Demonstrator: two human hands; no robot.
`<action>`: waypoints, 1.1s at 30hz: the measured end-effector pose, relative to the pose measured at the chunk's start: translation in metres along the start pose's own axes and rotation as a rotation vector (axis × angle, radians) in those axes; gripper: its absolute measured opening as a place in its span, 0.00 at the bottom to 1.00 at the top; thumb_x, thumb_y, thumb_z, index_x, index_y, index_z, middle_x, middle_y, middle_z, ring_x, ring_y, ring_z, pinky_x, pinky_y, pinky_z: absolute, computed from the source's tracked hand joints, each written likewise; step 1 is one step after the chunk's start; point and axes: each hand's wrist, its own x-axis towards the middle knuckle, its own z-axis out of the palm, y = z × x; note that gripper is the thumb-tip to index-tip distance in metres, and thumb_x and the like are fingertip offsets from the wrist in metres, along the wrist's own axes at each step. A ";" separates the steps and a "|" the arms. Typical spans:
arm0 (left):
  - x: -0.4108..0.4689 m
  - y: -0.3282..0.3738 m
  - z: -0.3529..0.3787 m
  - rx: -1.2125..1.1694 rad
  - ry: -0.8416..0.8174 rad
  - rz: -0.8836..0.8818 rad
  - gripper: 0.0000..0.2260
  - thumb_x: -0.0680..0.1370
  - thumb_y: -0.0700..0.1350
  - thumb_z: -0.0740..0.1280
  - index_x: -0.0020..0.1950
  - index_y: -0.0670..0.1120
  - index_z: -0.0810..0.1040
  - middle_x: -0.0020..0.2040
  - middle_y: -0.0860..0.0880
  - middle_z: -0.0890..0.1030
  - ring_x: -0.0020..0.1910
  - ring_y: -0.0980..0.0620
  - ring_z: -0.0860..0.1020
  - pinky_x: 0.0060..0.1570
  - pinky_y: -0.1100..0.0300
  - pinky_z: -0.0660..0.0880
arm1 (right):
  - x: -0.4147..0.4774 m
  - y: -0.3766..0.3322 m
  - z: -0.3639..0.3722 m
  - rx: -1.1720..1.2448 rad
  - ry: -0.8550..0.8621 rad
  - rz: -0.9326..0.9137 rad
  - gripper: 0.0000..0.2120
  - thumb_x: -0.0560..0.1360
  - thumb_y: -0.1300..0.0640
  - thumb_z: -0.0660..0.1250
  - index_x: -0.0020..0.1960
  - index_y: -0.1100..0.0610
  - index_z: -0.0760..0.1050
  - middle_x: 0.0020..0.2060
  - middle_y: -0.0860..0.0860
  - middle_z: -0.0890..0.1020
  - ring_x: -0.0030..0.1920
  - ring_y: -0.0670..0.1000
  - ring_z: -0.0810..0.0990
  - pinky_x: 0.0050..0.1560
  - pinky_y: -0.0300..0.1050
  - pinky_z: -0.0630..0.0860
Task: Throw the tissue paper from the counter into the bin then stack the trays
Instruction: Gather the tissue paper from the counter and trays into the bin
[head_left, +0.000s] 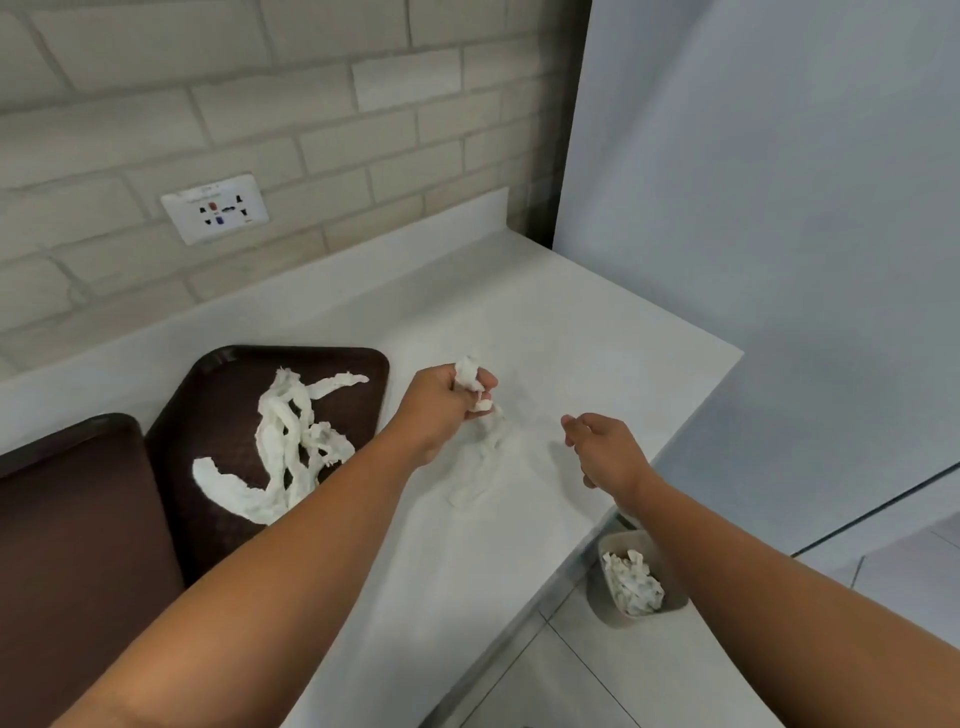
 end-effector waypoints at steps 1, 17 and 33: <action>0.004 -0.007 -0.002 0.178 0.060 0.004 0.14 0.77 0.30 0.61 0.42 0.45 0.83 0.46 0.49 0.82 0.41 0.55 0.81 0.50 0.61 0.80 | 0.001 0.003 -0.004 0.001 0.002 0.002 0.19 0.81 0.48 0.60 0.39 0.60 0.75 0.28 0.51 0.70 0.28 0.51 0.67 0.32 0.45 0.68; -0.022 -0.117 0.023 1.296 0.139 0.519 0.16 0.82 0.56 0.55 0.54 0.48 0.79 0.48 0.50 0.79 0.46 0.47 0.76 0.46 0.54 0.71 | 0.020 0.055 -0.064 -0.027 -0.082 0.007 0.19 0.80 0.49 0.60 0.38 0.61 0.72 0.27 0.48 0.68 0.25 0.48 0.65 0.32 0.41 0.64; 0.007 -0.080 0.272 1.115 -0.011 0.665 0.19 0.77 0.50 0.62 0.28 0.49 0.61 0.25 0.53 0.62 0.27 0.52 0.64 0.28 0.58 0.62 | 0.033 0.153 -0.211 -0.066 0.004 -0.021 0.25 0.80 0.46 0.61 0.30 0.56 0.60 0.25 0.51 0.62 0.26 0.48 0.61 0.33 0.45 0.60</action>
